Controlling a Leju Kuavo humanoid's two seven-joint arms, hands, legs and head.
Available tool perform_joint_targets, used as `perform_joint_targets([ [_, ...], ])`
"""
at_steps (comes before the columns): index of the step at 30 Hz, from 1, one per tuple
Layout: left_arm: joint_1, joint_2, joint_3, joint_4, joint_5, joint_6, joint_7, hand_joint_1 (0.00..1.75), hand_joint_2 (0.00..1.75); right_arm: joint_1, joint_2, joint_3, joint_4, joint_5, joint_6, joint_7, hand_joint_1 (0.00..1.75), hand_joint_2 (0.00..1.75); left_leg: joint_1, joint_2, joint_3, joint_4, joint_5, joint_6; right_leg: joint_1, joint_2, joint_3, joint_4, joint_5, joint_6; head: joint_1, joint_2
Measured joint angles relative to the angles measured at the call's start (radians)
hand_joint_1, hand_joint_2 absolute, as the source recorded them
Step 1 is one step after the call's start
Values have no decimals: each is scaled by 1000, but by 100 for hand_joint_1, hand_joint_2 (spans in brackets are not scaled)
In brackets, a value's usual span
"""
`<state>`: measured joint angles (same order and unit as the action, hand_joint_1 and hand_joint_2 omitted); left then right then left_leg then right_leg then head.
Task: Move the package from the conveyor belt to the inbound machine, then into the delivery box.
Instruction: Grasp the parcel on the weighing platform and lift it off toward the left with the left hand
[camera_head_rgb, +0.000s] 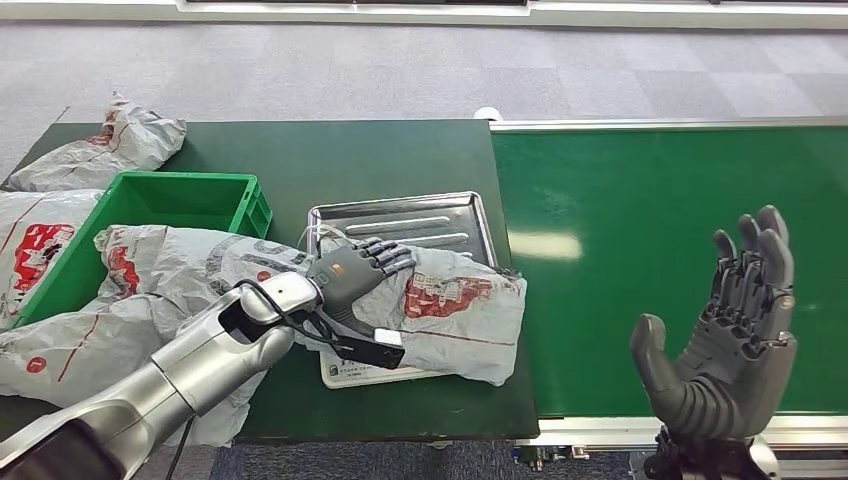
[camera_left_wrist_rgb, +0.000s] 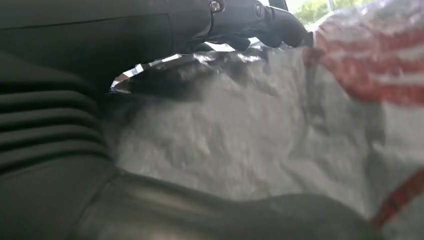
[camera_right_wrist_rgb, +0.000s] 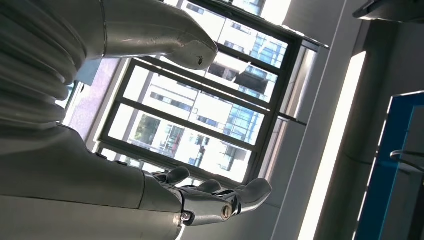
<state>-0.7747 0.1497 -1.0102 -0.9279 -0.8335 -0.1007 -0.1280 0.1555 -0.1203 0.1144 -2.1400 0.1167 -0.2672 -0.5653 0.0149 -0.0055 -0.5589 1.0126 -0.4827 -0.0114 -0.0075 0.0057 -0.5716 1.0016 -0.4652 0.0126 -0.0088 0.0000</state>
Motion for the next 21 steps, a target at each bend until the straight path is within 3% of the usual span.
perform_joint_targets([
  [2, 1, -14, -13, 27, -2, -34, -2, 0, 0, -4, 0, 0, 3, -3, 2, -2, 0, 175, 0, 0, 0, 0, 0, 0, 0, 0, 0, 0, 0, 0, 0, 0],
  [6, -5, -58, -32, 112, 30, -97, -14, 7, 175, -20, 0, 0, 14, -14, 2, -6, 0, 175, 0, -1, 0, 0, 0, 0, 0, -1, 1, 0, 0, 0, 0, 0],
  [9, -19, -92, -45, 174, 46, -113, -24, 126, 175, -32, -1, 2, 22, -22, -2, -7, 0, 175, -1, -5, 1, 0, 0, 1, -1, -5, 4, 0, -1, 1, 0, 0],
  [10, -24, -103, -49, 195, 49, -116, -28, 159, 175, -35, -2, 4, 24, -24, -4, -8, 0, 175, -1, -7, 2, 0, 1, 1, -1, -6, 5, 0, -1, 1, 0, 0],
  [15, -46, -143, -69, 266, 51, -116, -45, 175, 175, -43, -11, 14, 35, -33, -8, -10, 0, 175, -2, -14, 5, 0, 0, 2, -1, -13, 13, -1, -4, 3, 0, 0],
  [21, -65, -161, -81, 293, 57, -100, -51, 175, 175, -52, -24, 19, 48, -53, -9, -20, 0, 175, -2, -14, 7, 0, -2, 3, -2, -13, 22, -1, -8, 3, 0, 0],
])
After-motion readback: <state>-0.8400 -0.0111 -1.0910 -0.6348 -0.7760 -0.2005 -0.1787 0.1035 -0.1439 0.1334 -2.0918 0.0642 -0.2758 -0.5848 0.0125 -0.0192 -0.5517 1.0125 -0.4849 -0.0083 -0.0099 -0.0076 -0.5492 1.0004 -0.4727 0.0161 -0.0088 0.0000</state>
